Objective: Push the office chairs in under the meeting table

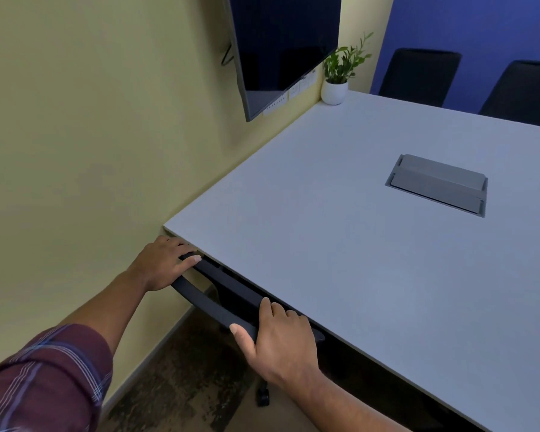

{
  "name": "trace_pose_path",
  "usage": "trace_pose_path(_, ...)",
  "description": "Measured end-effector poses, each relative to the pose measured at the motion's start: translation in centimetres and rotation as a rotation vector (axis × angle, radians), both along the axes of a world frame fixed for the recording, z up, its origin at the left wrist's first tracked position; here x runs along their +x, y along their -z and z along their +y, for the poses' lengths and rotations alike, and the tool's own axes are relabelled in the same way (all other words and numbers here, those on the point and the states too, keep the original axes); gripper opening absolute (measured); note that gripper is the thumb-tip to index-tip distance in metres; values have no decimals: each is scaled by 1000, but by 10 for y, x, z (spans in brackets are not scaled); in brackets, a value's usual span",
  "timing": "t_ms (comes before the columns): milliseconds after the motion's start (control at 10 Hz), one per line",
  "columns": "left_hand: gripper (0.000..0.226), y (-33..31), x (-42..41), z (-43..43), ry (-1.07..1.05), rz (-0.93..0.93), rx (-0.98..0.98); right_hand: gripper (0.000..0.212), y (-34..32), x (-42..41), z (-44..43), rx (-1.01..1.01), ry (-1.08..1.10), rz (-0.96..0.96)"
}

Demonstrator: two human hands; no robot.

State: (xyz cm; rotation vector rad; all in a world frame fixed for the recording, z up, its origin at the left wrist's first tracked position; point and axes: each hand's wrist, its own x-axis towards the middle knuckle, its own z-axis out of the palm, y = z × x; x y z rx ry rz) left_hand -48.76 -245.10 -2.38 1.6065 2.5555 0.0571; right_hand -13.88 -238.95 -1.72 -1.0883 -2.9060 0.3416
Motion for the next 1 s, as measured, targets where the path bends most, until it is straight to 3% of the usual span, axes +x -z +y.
trace_pose_path(500,82,7,-32,22,46,-35,39,91,4,-25,15,12,51,57)
trace_pose_path(700,88,2,-31,24,92,76,-32,88,2,-23,16,-21,42,60)
trace_pose_path(1000,146,-18,0,67,167,97,-202,104,-8,-9,55,-246,112,154)
